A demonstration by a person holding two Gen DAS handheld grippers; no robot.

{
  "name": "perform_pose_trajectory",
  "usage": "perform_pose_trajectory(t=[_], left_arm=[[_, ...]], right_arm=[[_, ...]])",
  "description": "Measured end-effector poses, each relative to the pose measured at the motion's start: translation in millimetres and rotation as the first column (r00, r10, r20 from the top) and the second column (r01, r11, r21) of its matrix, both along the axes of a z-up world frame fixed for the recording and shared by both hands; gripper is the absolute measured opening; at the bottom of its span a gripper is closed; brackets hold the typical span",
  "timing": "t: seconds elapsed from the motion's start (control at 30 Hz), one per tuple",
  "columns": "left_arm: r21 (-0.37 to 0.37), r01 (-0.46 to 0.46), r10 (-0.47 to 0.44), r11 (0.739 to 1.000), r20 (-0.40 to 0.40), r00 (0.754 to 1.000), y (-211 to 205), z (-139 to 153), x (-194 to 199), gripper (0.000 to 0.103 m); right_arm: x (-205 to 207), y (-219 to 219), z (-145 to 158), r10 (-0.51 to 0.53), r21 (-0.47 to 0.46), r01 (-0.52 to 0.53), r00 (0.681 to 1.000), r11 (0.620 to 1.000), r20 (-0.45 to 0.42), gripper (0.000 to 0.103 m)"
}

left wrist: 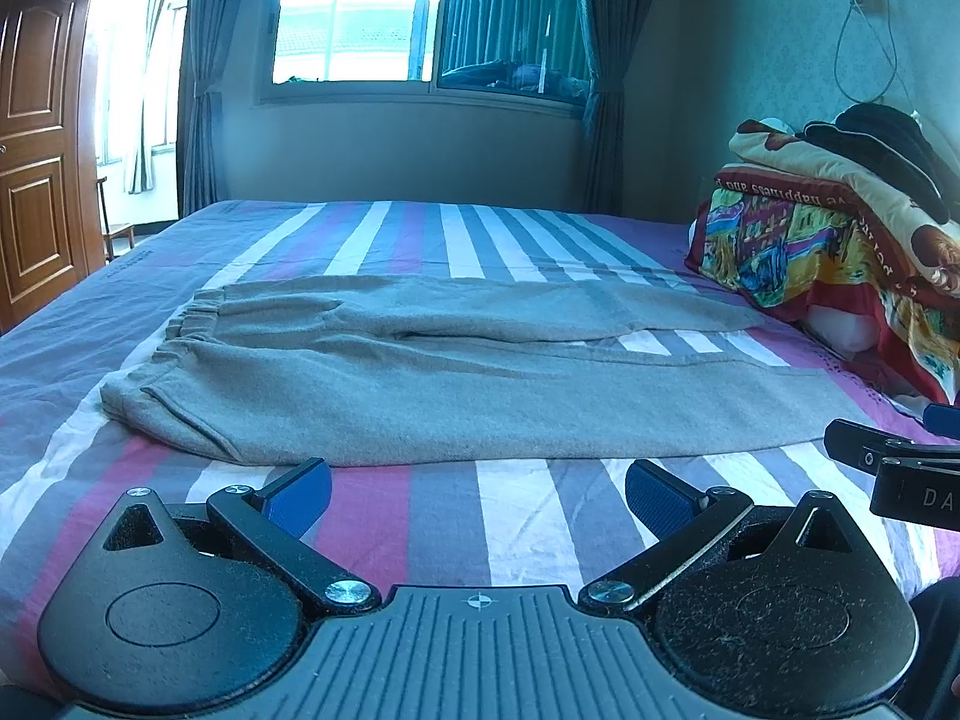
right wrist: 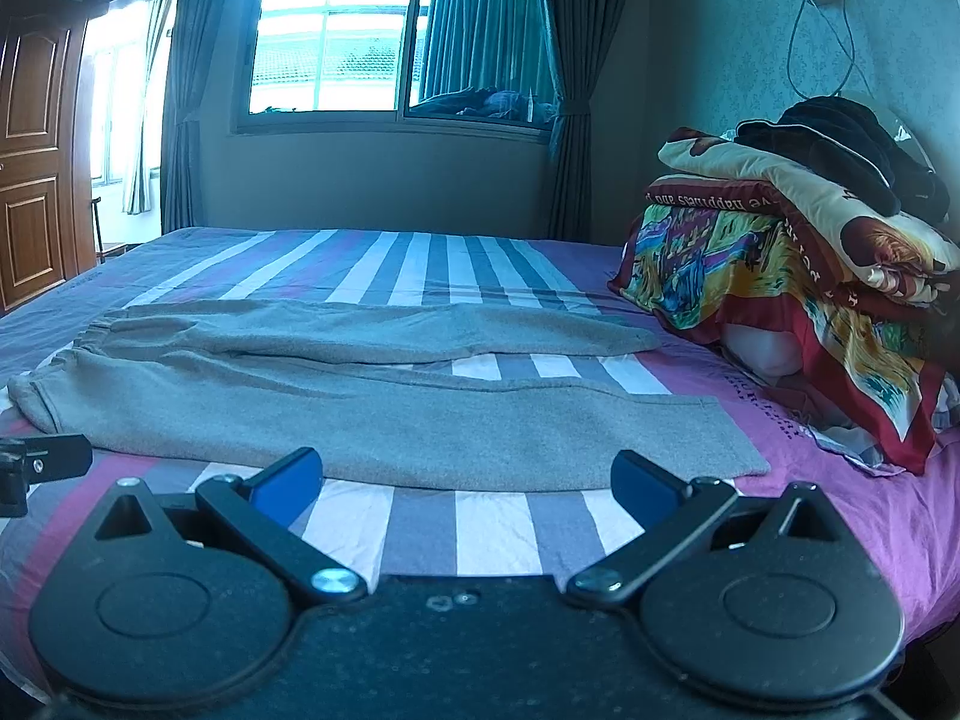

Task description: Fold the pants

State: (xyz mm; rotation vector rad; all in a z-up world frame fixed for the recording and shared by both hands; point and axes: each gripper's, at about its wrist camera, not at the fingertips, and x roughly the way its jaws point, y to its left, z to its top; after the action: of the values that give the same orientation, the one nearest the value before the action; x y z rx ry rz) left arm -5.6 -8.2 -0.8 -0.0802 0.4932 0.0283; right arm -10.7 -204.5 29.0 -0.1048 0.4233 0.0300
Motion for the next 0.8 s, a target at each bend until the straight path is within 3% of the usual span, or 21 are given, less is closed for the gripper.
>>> perform_pose_trajectory(t=[0.8], left_arm=[[0.002,-0.004,0.004,1.000,-0.024,1.000,2.0,-3.9,4.3,0.103]], right_arm=[[-2.0,-1.1,-3.3,0.007,0.010,-0.007,1.000,1.000,-0.002,0.102]])
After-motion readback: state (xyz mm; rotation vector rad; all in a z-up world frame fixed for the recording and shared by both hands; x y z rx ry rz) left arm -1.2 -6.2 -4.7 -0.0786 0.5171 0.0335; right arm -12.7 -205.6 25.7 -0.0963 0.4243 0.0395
